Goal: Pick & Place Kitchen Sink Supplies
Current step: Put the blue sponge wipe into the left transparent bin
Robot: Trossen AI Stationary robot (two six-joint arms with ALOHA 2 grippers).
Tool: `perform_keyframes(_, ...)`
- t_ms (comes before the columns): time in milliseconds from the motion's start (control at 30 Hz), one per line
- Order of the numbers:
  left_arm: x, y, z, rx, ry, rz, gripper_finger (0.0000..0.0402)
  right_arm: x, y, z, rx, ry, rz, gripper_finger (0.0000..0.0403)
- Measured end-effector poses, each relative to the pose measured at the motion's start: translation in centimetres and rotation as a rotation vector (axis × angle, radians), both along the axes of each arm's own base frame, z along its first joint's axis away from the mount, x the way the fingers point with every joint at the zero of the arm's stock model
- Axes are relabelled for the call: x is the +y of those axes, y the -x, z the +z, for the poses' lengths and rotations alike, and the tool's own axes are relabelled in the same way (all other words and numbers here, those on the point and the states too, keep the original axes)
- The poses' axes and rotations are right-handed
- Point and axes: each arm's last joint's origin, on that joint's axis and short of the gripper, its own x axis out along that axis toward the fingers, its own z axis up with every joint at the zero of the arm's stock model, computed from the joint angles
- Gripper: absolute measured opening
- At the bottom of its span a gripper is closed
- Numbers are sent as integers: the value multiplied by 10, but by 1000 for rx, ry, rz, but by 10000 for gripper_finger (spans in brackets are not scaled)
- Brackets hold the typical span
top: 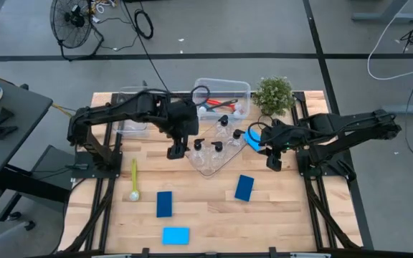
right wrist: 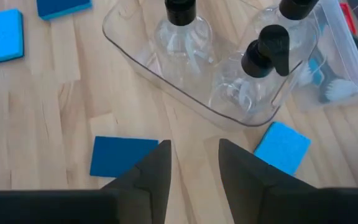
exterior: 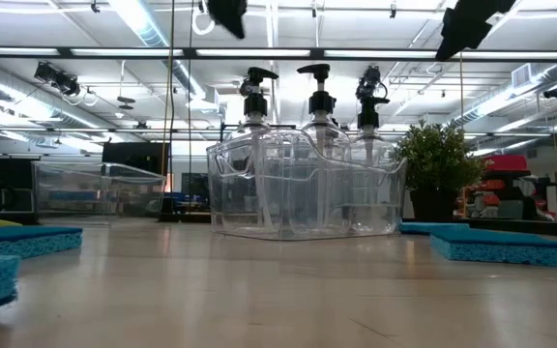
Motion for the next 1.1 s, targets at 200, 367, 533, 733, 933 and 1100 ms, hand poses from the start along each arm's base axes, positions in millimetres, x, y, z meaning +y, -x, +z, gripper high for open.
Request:
perform_keyframes(200,-10,26,-19,84,24,17,309,0,0,0,-4,-9,-13,136)
perform_keyframes(367,-27,45,-36,104,55,39,309,0,-1,1,-16,-12,-16,136)
perform_keyframes(533,-48,55,-64,153,83,48,309,0,-3,2,-43,-7,-4,136)
perform_keyframes(733,-80,64,-103,242,92,2,309,1,-4,3,-53,-6,-3,136)
perform_keyframes(933,-104,70,-142,244,134,12,309,1,-4,3,-52,-7,-4,136)
perform_keyframes(1100,-115,76,-166,248,165,55,309,1,-4,3,-52,-6,-2,136)
